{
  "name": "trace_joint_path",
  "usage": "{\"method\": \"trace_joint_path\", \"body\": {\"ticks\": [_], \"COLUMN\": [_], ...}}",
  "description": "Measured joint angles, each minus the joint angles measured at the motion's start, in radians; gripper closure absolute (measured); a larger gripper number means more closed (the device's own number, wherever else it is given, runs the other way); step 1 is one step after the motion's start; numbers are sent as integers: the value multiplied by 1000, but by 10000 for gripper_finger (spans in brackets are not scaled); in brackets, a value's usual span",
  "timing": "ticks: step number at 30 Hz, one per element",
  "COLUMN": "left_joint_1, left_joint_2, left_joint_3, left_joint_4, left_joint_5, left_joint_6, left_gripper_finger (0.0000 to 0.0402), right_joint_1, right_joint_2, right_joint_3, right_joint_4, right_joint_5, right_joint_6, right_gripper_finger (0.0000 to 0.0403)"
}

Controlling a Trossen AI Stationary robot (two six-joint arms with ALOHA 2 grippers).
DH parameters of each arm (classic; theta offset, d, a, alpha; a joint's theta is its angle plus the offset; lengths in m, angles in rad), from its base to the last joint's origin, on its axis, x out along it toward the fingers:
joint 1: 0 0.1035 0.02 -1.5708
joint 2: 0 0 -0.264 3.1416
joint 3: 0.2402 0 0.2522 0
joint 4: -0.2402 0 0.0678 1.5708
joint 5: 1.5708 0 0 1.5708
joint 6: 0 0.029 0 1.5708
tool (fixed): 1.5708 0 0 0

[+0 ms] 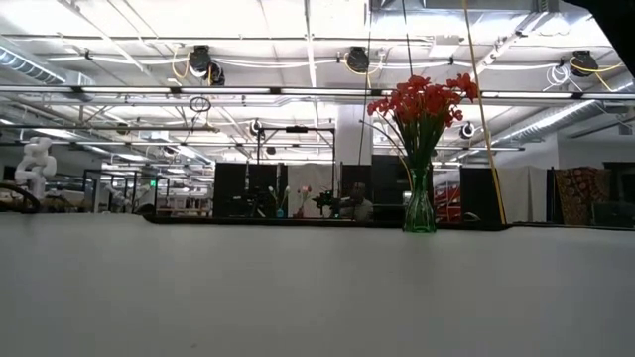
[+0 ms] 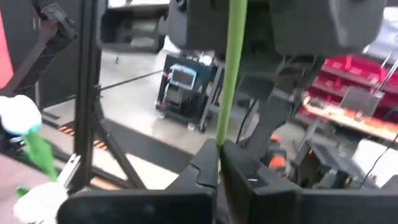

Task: Sort flowers into vase by color
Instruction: Put the white tulip flower into the red vase

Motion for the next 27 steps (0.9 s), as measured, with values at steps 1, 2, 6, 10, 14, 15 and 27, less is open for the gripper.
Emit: {"method": "trace_joint_path", "body": {"ticks": [1, 2, 6, 10, 14, 15, 27], "left_joint_1": [0, 0, 0, 0, 0, 0, 0], "left_joint_2": [-6, -12, -36, -44, -48, -49, -79], "left_joint_3": [-1, -1, 8, 9, 9, 9, 9], "left_joint_4": [-9, -19, -90, -170, -212, -226, -317], "left_joint_5": [0, -1, -37, -60, -83, -103, -135], "left_joint_6": [-16, -27, -59, -89, -109, -109, -135], "left_gripper_finger": [384, 377, 331, 283, 269, 269, 312], "right_joint_1": [0, 0, 2, 8, 12, 13, 13], "right_joint_2": [-8, -12, -24, -27, -28, -28, -28], "right_joint_3": [0, 0, -1, -2, -2, -2, -2], "right_joint_4": [-32, -62, -196, -306, -385, -399, -460], "right_joint_5": [1, 3, 61, 156, 209, 216, 219], "right_joint_6": [11, 20, 53, 56, 64, 66, 80], "right_gripper_finger": [400, 401, 402, 402, 402, 402, 403]}}
